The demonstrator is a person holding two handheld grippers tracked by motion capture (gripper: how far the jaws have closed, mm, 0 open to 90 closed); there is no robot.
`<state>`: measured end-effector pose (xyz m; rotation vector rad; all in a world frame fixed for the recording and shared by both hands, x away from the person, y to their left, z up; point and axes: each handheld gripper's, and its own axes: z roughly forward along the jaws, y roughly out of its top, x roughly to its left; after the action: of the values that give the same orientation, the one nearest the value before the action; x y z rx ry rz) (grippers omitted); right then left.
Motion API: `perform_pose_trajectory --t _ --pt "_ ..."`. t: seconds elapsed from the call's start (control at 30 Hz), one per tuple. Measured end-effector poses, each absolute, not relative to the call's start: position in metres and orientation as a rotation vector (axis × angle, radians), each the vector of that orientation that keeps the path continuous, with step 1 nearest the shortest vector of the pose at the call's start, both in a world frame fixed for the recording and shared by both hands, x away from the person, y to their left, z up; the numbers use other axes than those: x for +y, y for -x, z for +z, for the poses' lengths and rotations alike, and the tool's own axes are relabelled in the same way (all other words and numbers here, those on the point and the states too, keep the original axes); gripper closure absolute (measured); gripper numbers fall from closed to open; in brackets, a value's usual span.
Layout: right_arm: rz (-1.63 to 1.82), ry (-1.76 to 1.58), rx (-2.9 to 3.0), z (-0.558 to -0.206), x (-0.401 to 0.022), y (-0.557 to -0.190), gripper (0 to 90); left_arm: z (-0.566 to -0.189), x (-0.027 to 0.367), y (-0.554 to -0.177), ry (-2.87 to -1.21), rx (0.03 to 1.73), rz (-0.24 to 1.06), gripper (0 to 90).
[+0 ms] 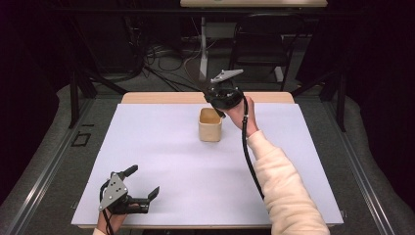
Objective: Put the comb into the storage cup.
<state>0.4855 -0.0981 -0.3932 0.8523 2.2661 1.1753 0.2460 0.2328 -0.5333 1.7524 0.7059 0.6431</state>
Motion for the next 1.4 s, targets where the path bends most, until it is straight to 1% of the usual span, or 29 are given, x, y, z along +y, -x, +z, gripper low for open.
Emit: perform_pose_trajectory --t 0.6,1.4 --pt "1.209 -0.866 2.252 -0.403 -0.089 -0.495 72.5 -0.534 0.233 -0.246 -1.749 0.707 0.637 0.3" --pt "1.243 -0.843 2.209 -0.416 -0.077 -0.497 72.6 -0.533 0.233 -0.246 -1.751 0.704 0.636 0.3"
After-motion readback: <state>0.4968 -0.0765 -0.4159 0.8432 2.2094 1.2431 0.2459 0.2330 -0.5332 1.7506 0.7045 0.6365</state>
